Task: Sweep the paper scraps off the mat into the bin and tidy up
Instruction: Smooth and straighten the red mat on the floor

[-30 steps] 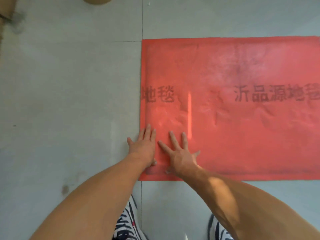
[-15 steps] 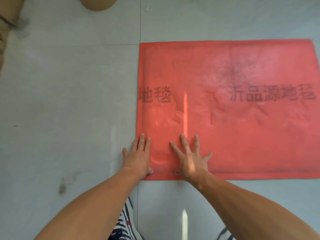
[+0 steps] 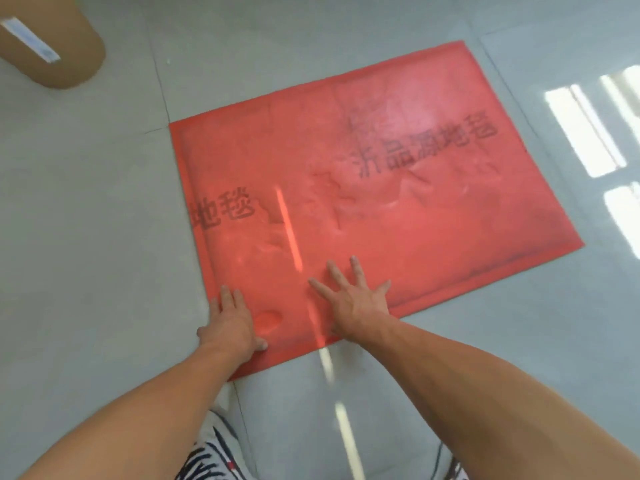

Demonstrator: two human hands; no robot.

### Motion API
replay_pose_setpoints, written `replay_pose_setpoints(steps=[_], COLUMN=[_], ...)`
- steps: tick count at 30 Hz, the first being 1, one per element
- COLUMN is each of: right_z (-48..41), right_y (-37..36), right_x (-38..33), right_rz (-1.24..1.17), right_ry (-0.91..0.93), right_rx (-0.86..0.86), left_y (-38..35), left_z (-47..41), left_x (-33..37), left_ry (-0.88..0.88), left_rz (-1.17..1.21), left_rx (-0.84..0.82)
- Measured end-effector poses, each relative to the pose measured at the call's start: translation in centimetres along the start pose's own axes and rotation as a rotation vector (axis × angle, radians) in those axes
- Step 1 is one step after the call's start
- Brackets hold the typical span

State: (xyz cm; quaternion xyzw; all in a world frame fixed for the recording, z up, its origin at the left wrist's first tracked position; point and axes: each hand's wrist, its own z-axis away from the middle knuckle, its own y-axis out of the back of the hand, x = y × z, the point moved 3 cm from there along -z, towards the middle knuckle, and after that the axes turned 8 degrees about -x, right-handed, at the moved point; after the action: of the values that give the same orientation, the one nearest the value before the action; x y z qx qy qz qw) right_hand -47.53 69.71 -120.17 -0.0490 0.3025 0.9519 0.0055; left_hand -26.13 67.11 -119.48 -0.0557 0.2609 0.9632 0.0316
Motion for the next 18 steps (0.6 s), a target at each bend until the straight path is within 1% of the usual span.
replay_pose_setpoints(steps=[4, 7, 9, 14, 18], right_z=[2.3, 3.6, 4.2, 6.0, 8.2], right_y=[2.2, 3.4, 3.7, 4.0, 4.7], right_x=[6.7, 11.2, 14.2, 21.4, 24.2], right_rz=[-0.072, -0.08, -0.077, -0.092, -0.123], right_ry=[-0.106, -0.156, -0.179, -0.212, -0.216], right_rx=[0.04, 0.055, 0.044, 0.028, -0.018], left_y=[2.4, 4.0, 5.1, 7.3, 8.9], left_z=[1.1, 1.3, 1.8, 3.9, 6.9], left_x=[4.1, 8.9, 12.8, 21.3, 25.7], left_ry=[-0.108, -0.19, -0.227, -0.288, -0.315], left_rz=[-0.042, -0.056, -0.11, -0.049, -0.027], left_rx=[0.087, 0.155, 0.189, 0.165, 0.149])
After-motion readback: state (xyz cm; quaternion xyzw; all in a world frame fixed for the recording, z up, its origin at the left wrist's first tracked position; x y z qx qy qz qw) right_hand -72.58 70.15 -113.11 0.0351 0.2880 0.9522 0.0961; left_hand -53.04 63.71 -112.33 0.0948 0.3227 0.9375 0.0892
